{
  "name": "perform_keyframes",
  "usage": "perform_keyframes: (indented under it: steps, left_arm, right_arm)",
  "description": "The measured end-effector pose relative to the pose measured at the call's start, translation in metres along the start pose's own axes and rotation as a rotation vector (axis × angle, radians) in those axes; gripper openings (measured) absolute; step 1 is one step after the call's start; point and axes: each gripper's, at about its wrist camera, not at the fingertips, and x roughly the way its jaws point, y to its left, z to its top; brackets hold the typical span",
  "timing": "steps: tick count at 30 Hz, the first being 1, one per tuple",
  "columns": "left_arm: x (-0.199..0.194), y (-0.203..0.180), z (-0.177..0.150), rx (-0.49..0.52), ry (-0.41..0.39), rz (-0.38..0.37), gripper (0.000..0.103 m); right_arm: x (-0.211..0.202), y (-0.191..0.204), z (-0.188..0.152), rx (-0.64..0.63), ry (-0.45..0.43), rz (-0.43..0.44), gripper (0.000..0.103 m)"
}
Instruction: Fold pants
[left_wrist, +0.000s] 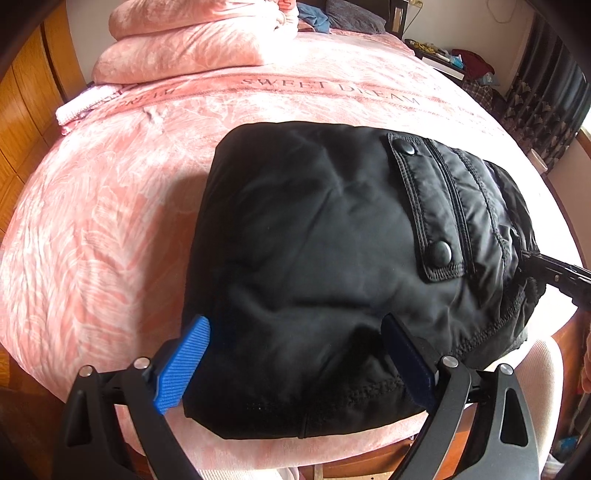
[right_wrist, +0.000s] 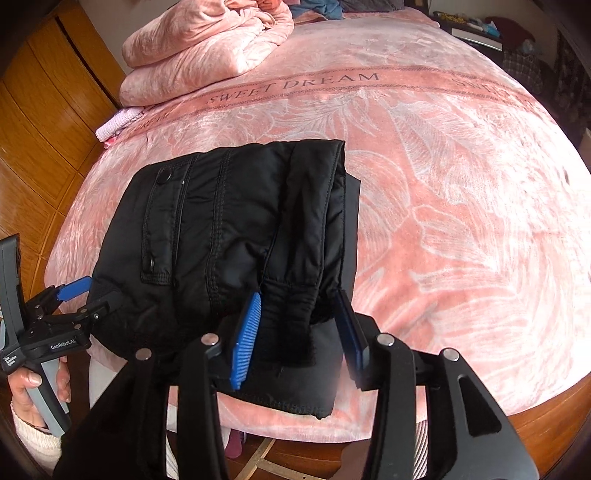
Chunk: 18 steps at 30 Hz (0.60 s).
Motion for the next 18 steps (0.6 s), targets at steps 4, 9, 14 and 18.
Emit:
perform_keyframes:
  steps: [4,9,14,18]
  left_arm:
    - [0.003,-0.001,-0.004,0.000,-0.004,0.001,0.095]
    - [0.003,0.001,-0.005,0.004,0.001,0.001,0.096]
    - [-0.001,0.011,-0.012,-0.019,0.005,-0.012,0.096]
    - [-0.011,0.010,-0.012,-0.028,-0.010,-0.035,0.096]
  right_arm:
    - [0.006,0.002,-0.009,-0.035,0.000,-0.080,0.020]
    - [0.017,-0.009,-0.012,0.020,0.029,-0.071,0.017]
    - [0.016,-0.011,-0.014,0.043,0.031,-0.051,0.012]
    - [0.011,-0.005,-0.015,0.018,0.027,-0.073,0.014]
